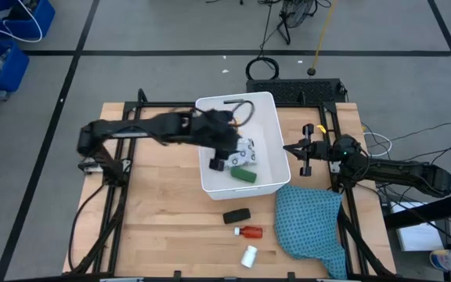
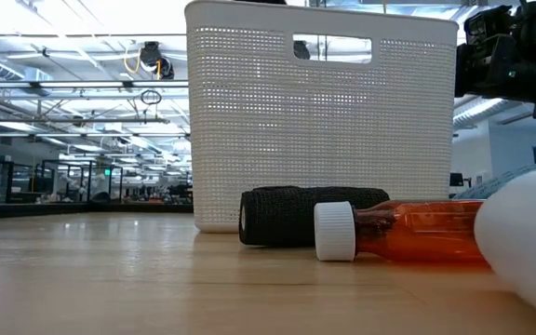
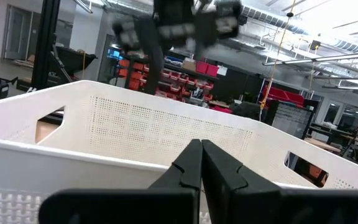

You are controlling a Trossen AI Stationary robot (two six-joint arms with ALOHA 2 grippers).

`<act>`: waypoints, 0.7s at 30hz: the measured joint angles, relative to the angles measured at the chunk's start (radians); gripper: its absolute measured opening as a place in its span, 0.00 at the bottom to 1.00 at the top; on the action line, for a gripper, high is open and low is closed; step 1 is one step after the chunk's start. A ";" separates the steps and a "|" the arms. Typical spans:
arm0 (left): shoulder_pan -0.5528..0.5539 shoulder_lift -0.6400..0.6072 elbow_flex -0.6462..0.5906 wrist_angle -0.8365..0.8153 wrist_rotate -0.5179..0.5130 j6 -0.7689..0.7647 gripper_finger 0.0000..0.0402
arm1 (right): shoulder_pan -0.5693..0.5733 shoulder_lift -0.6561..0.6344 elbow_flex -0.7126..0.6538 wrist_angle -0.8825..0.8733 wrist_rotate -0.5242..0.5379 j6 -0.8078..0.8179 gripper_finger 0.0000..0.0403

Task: Pick & place medical supplies in basket/bin
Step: Adjust the white bin

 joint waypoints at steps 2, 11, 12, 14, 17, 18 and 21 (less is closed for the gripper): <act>-0.035 -0.030 0.000 -0.015 0.009 -0.040 0.37 | 0.000 0.000 0.000 -0.001 0.000 0.000 0.00; -0.309 -0.037 -0.032 -0.035 -0.017 -0.112 0.03 | 0.000 0.000 0.000 -0.013 0.003 0.002 0.00; -0.344 -0.033 -0.039 -0.033 -0.029 -0.125 0.01 | 0.000 0.000 0.000 -0.016 0.005 0.001 0.00; -0.412 -0.026 -0.042 -0.006 -0.037 -0.149 0.01 | 0.000 0.000 0.000 -0.021 0.005 0.003 0.00; -0.484 -0.024 -0.043 -0.010 -0.070 -0.192 0.01 | 0.000 0.000 0.000 -0.023 0.005 0.011 0.00; -0.496 -0.022 -0.059 -0.010 -0.095 -0.224 0.01 | 0.000 0.000 0.000 -0.023 0.005 0.013 0.00; -0.506 -0.014 -0.154 0.040 -0.148 -0.299 0.01 | 0.000 0.000 0.000 -0.019 0.009 0.028 0.00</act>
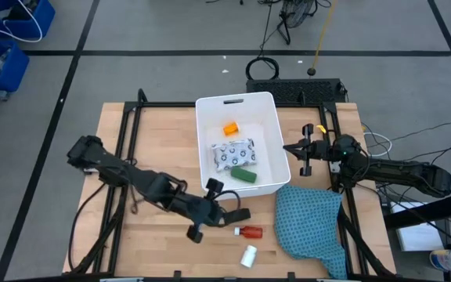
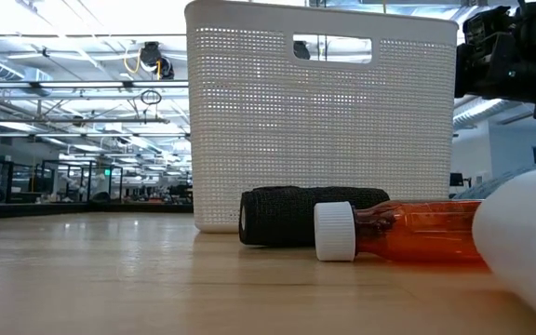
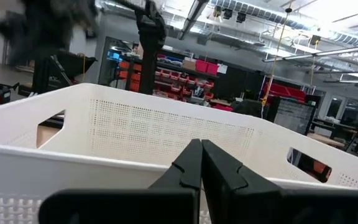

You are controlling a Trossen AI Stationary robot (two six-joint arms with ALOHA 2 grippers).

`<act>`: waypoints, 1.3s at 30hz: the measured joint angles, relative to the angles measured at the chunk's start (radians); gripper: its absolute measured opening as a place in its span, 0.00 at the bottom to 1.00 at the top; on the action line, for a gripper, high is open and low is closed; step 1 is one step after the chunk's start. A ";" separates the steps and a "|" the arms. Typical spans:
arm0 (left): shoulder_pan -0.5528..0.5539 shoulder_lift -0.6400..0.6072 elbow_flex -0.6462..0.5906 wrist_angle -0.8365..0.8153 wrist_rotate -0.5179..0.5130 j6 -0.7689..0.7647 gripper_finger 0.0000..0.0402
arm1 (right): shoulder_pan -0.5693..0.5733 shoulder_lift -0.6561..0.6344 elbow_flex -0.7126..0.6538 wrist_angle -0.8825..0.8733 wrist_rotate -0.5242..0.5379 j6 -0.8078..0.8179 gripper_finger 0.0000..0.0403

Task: Pick & place medical supplies in basket/bin
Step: Adjust the white bin, then put the red pill bottle into the white bin

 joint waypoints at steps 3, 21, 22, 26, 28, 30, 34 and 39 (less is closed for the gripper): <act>-0.001 0.001 -0.115 0.083 -0.040 -0.064 0.01 | 0.000 0.000 0.000 0.005 0.034 0.030 0.00; 0.086 0.000 -0.259 0.091 -0.217 -0.166 0.01 | 0.000 0.000 0.000 0.018 0.067 0.140 0.00; 0.093 0.000 -0.259 0.086 -0.214 -0.166 0.01 | 0.000 0.000 0.000 0.018 0.067 0.135 0.00; 0.112 -0.003 -0.259 0.094 -0.159 -0.144 0.02 | 0.000 0.000 0.000 0.020 0.068 0.119 0.00; 0.110 -0.002 -0.259 0.129 -0.138 -0.099 0.01 | 0.000 0.000 0.000 0.022 0.069 0.119 0.00; 0.095 -0.012 -0.259 0.162 -0.130 -0.047 0.01 | 0.000 0.000 0.000 0.033 0.074 0.115 0.00; 0.048 -0.059 -0.222 0.199 -0.124 0.038 0.02 | 0.000 0.000 0.000 0.091 0.097 0.114 0.00; -0.020 -0.162 -0.208 0.118 -0.166 0.069 0.01 | 0.000 -0.013 0.000 0.148 0.093 0.114 0.00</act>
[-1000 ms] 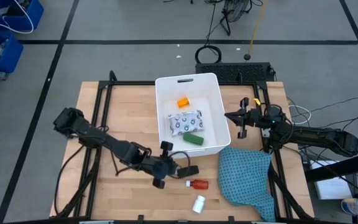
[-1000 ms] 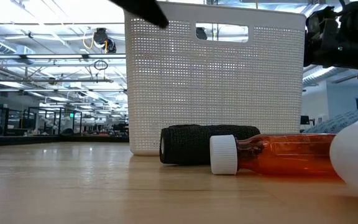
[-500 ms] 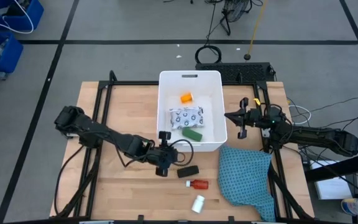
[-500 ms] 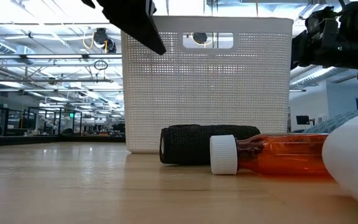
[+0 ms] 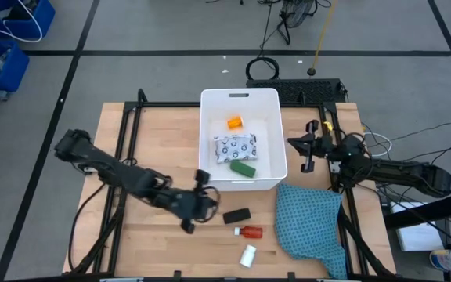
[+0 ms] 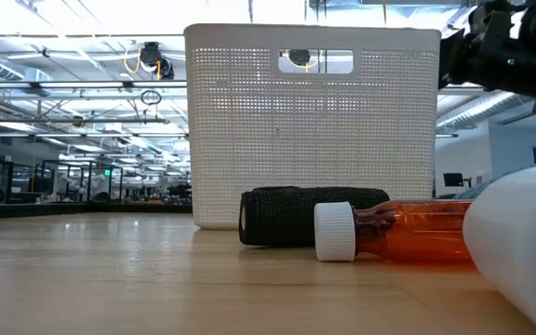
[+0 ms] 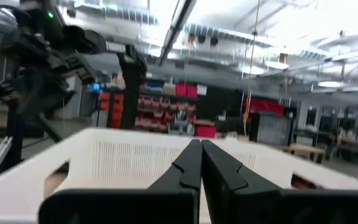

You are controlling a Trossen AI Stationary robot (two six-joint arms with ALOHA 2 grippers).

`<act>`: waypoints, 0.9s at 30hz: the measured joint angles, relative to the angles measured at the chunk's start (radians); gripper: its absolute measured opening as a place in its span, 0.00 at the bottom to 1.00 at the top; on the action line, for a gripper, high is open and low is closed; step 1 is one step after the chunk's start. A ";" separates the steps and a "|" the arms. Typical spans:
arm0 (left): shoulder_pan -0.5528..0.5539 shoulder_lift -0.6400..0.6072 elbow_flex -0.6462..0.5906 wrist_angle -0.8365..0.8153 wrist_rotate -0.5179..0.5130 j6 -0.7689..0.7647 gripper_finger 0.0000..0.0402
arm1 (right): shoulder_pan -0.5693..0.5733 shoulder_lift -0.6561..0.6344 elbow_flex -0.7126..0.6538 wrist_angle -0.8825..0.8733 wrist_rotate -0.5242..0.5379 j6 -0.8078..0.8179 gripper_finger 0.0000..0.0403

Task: Pick & place medical supplies in basket/bin
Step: Put the red pill bottle into the white bin

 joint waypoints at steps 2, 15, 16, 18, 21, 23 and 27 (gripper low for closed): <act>-0.035 -0.052 -0.013 -0.042 -0.086 -0.032 0.01 | 0.000 -0.014 0.000 0.008 -0.001 0.000 0.00; -0.069 -0.545 -0.768 0.458 -0.297 -0.020 0.01 | 0.000 -0.111 0.000 0.078 -0.079 -0.010 0.00; -0.044 -0.590 -0.830 0.525 -0.295 -0.001 0.01 | 0.000 -0.115 0.002 0.106 -0.105 -0.011 0.00; 0.012 -0.678 -0.931 0.621 -0.275 0.023 0.01 | 0.000 -0.125 0.020 0.126 -0.133 -0.009 0.00; 0.114 -0.811 -1.043 0.668 -0.174 0.049 0.01 | 0.000 -0.128 0.056 0.060 -0.158 -0.004 0.00; 0.198 -0.893 -1.091 0.680 -0.084 0.059 0.01 | 0.000 -0.128 0.090 -0.005 -0.159 -0.030 0.00; 0.381 -1.015 -1.159 0.672 0.082 0.062 0.00 | 0.000 -0.129 0.132 -0.114 -0.156 -0.087 0.00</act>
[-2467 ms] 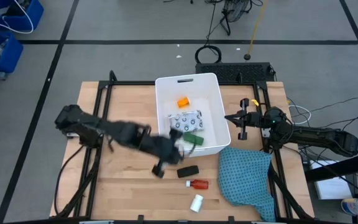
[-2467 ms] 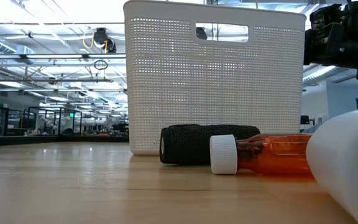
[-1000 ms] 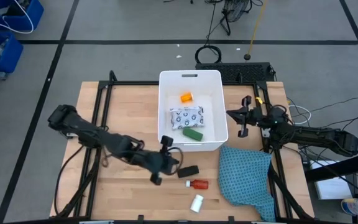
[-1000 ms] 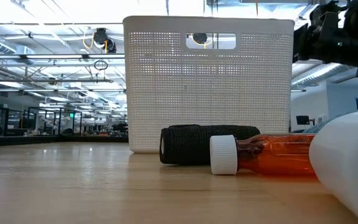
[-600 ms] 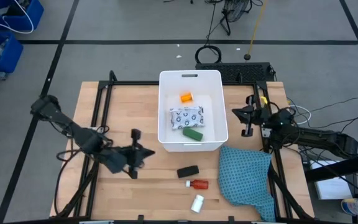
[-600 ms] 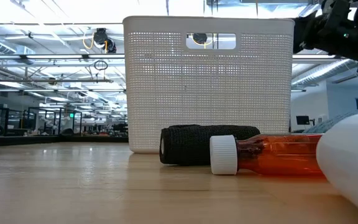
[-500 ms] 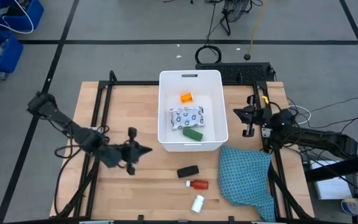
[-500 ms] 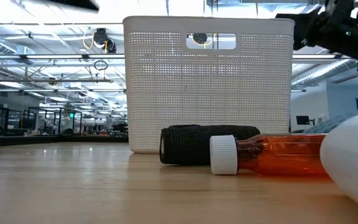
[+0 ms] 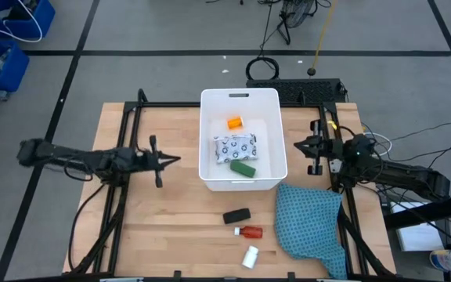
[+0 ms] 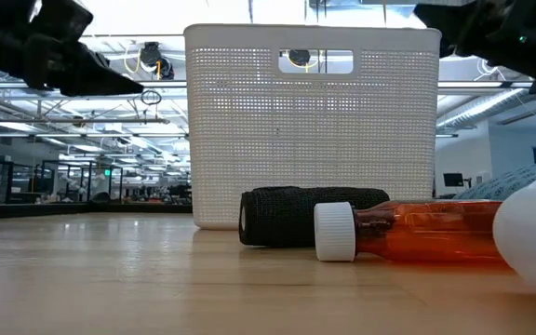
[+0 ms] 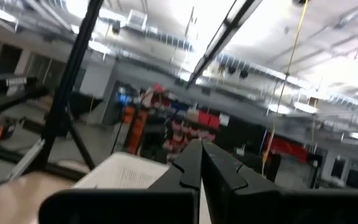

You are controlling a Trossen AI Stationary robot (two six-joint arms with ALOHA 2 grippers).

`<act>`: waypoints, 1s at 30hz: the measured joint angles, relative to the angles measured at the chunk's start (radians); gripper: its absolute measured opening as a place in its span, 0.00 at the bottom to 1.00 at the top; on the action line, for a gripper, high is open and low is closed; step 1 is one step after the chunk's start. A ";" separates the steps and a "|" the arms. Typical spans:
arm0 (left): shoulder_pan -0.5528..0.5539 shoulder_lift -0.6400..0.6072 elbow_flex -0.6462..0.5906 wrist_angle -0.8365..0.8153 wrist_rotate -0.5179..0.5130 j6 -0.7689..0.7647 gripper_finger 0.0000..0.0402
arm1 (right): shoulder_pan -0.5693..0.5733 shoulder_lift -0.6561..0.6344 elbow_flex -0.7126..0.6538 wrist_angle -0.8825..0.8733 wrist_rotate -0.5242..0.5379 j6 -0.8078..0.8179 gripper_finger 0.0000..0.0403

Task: Pick & place medical supplies in basket/bin
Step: Put the red pill bottle into the white bin

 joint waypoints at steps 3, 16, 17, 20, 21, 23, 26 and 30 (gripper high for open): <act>0.138 -0.053 -0.023 0.002 0.208 -0.026 0.00 | 0.000 0.000 0.012 -0.049 0.000 -0.012 0.00; 0.307 -0.058 -0.132 0.085 0.378 -0.070 0.00 | 0.001 0.000 0.033 -0.075 -0.060 0.014 0.00; 0.307 -0.057 -0.134 0.084 0.368 -0.063 0.00 | 0.001 0.000 0.048 -0.089 -0.066 0.017 0.00; 0.307 -0.058 -0.134 0.090 0.350 -0.061 0.01 | 0.001 0.000 0.121 -0.182 -0.104 0.014 0.00; 0.307 -0.058 -0.134 0.089 0.349 -0.061 0.02 | 0.003 0.000 0.156 -0.233 -0.105 0.007 0.00; 0.307 -0.058 -0.134 0.088 0.345 -0.069 0.05 | 0.019 0.002 0.234 -0.349 -0.103 -0.031 0.00; 0.307 -0.058 -0.134 0.087 0.343 -0.084 0.08 | 0.070 0.029 0.375 -0.585 -0.077 -0.119 0.00; 0.307 -0.058 -0.134 0.087 0.302 -0.086 0.10 | 0.188 0.096 0.571 -0.840 0.041 -0.196 0.00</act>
